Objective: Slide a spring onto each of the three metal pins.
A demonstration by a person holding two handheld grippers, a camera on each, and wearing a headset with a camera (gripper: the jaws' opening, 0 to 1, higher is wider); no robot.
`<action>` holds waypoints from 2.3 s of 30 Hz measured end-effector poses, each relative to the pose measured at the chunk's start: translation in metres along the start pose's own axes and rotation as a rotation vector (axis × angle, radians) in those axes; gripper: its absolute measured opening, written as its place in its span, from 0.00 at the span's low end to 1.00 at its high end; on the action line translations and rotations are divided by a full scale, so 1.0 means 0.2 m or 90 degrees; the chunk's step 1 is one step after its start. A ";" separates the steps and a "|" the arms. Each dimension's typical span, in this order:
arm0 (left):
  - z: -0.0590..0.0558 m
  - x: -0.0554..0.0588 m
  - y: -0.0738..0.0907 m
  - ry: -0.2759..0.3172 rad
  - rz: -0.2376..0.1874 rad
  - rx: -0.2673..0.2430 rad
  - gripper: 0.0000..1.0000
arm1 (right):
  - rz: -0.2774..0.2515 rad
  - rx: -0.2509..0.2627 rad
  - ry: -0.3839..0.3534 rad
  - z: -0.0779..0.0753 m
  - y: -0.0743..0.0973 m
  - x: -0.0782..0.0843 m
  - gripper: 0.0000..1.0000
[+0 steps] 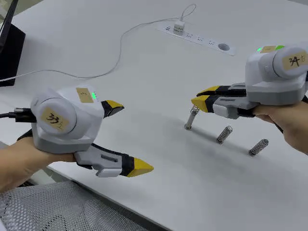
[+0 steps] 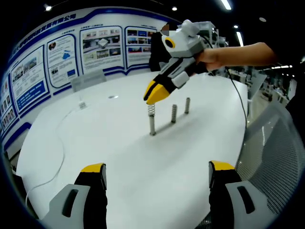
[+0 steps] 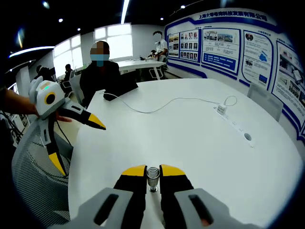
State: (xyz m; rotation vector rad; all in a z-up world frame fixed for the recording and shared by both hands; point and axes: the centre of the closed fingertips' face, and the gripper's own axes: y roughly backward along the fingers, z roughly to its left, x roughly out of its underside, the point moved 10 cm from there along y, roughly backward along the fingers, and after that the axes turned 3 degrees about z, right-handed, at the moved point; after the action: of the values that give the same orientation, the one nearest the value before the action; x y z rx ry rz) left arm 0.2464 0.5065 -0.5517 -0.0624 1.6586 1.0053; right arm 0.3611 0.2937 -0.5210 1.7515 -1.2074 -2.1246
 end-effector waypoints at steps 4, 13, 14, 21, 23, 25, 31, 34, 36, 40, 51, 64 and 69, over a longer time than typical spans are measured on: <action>0.00 -0.01 0.00 0.016 -0.006 0.002 0.91 | 0.012 0.001 0.007 0.01 -0.02 0.02 0.10; 0.05 -0.04 0.03 0.046 -0.042 -0.018 0.91 | 0.042 0.006 0.019 0.03 -0.10 0.06 0.10; 0.05 -0.03 0.04 0.046 -0.040 -0.019 0.91 | 0.044 0.006 0.019 0.03 -0.10 0.07 0.10; 0.07 -0.02 0.06 0.064 -0.046 -0.027 0.91 | 0.056 0.006 0.015 0.03 -0.13 0.09 0.11; 0.07 -0.02 0.07 0.062 -0.041 -0.028 0.90 | 0.058 0.006 0.012 0.03 -0.13 0.10 0.11; 0.07 -0.02 0.07 0.062 -0.040 -0.029 0.90 | 0.061 0.005 0.013 0.03 -0.14 0.10 0.11; 0.06 -0.03 0.07 0.061 -0.039 -0.031 0.90 | 0.067 0.006 0.014 0.03 -0.15 0.12 0.11; 0.05 -0.02 0.07 0.055 -0.034 -0.031 0.90 | 0.071 0.009 0.015 0.02 -0.15 0.13 0.11; 0.05 -0.03 0.08 0.051 -0.031 -0.032 0.90 | 0.071 0.008 0.013 0.02 -0.15 0.13 0.11; 0.07 -0.04 0.12 0.052 -0.032 -0.046 0.90 | 0.063 0.020 0.002 0.02 -0.13 0.13 0.13; 0.06 -0.11 0.17 0.058 -0.056 -0.067 0.90 | 0.001 0.028 -0.015 0.02 0.01 0.07 0.20; 0.00 -0.32 0.18 0.037 -0.105 -0.068 0.92 | -0.086 0.086 -0.055 -0.05 0.40 0.19 0.23; -0.01 -0.36 0.17 0.015 -0.098 -0.065 0.92 | -0.090 0.112 -0.079 -0.07 0.54 0.31 0.26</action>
State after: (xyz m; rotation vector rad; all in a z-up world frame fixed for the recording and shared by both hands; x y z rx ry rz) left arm 0.2534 0.4945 -0.4735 -0.2677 1.5973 0.9738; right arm 0.3146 0.1797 -0.4982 1.8496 -1.3786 -2.3012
